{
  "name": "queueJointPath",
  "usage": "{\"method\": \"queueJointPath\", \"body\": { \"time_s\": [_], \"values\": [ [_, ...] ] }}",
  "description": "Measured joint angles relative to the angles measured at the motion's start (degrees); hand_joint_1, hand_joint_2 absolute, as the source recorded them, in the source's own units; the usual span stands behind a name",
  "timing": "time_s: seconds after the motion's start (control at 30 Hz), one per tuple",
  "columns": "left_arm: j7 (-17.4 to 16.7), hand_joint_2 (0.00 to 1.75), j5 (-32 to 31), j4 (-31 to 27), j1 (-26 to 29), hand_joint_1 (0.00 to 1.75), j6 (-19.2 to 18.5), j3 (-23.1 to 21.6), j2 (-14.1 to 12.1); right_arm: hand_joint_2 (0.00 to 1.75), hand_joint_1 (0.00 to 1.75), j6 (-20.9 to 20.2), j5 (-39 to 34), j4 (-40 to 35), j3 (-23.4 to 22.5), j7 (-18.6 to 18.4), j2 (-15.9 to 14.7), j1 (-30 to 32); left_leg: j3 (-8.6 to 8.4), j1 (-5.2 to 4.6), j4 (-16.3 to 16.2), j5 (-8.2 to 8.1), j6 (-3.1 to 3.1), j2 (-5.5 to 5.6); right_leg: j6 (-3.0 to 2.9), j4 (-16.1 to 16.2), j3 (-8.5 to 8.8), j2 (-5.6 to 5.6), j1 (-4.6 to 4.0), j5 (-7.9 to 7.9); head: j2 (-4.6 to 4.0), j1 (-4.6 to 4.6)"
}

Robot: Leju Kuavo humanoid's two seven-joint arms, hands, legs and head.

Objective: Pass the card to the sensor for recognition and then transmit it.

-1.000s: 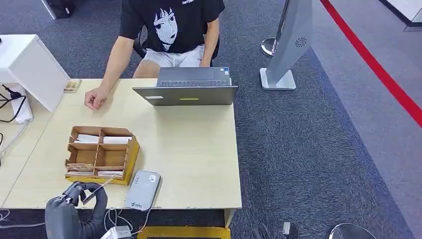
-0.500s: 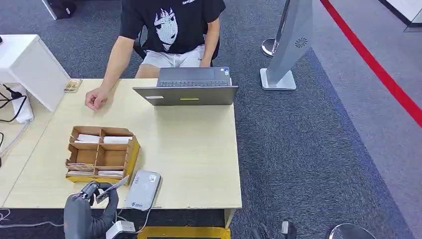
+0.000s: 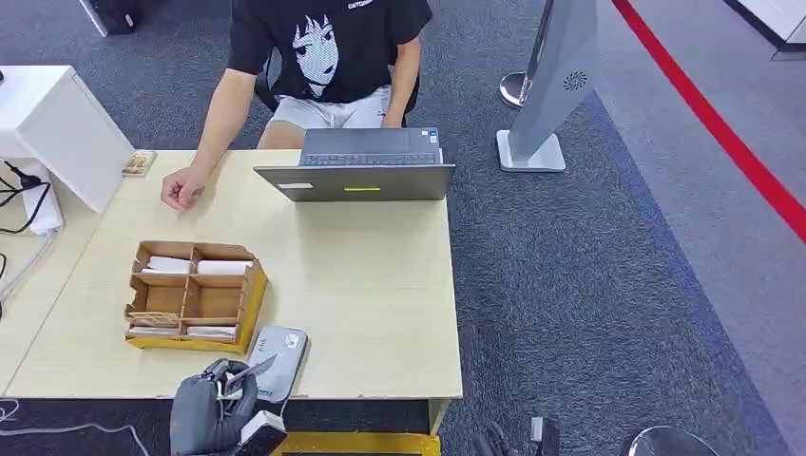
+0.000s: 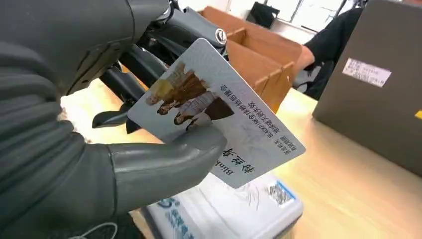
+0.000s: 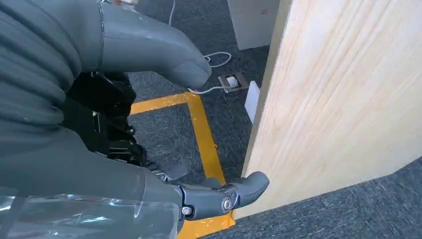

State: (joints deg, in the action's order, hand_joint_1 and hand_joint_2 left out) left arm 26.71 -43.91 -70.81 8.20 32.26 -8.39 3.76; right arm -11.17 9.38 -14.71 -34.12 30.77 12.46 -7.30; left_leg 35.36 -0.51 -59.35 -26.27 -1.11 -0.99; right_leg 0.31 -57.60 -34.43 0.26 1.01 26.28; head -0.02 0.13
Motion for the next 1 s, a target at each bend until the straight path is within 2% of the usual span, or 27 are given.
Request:
{"method": "queueJointPath", "body": {
  "time_s": [0.8, 0.93, 1.0],
  "values": [
    [0.8, 1.75, -0.1, 4.7, -1.2, 1.75, 0.2, 1.2, 0.7, 1.75, 0.00, 0.8, 0.6, 0.0, 1.0, 0.4, 0.0, -0.1, -0.01, 0.00, 0.0, 0.00, 0.00, 0.01, 0.00, 0.0, 0.01, -0.01, 0.00, 0.00, 0.00, 0.00],
    [0.7, 1.75, -3.8, 4.3, -1.5, 1.75, 1.9, 1.2, 0.5, 1.75, 0.00, 0.8, 1.2, 0.0, 1.6, -0.2, 0.0, -0.3, -0.02, 0.01, 0.0, 0.01, 0.00, 0.01, -0.01, 0.0, 0.01, -0.01, -0.01, -0.01, 0.00, 0.00],
    [-0.6, 1.75, -6.4, 1.8, -1.5, 1.75, 2.7, 1.2, -0.4, 1.75, 0.00, 0.8, 1.7, 0.0, 2.2, -0.7, 0.0, -0.5, -0.02, 0.03, 0.0, 0.05, 0.03, 0.01, -0.02, 0.0, 0.00, -0.01, -0.02, -0.02, 0.00, 0.00]
  ]
}}
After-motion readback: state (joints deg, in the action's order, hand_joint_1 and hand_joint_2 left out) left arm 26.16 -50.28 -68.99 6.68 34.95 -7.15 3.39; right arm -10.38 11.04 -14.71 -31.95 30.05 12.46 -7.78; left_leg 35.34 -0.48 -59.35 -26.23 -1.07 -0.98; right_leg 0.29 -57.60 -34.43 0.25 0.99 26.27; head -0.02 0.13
